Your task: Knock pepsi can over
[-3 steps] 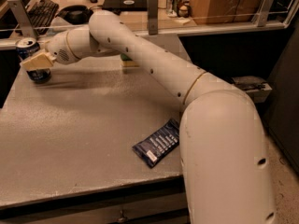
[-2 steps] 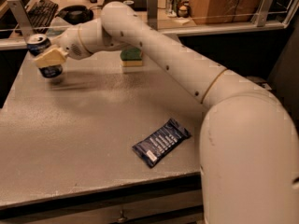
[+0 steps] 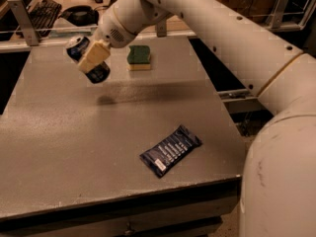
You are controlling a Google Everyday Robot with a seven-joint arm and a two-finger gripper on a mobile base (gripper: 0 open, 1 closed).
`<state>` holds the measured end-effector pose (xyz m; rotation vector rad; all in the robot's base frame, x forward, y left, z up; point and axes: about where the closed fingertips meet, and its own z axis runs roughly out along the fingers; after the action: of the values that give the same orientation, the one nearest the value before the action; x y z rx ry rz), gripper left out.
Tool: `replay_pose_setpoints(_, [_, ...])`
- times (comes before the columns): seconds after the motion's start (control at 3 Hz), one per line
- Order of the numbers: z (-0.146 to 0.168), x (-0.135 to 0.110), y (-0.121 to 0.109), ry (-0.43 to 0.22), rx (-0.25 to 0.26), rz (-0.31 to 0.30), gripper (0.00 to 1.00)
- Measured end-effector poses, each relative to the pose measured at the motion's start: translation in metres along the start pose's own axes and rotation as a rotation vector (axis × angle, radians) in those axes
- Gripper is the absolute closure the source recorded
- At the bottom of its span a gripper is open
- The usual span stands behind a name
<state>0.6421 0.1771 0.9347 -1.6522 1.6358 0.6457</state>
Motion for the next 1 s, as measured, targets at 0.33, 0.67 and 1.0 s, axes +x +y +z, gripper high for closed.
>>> replay_pose_setpoints(0.33, [-0.018, 0.025, 0.019, 0.194, -0.060, -0.048, 1.00])
replay_pose_setpoints(0.67, [-0.014, 0.045, 0.047, 0.365, -0.146, -0.086, 0.82])
replay_pose_setpoints(1.0, [0.000, 0.054, 0.065, 0.465, -0.213, -0.123, 0.59])
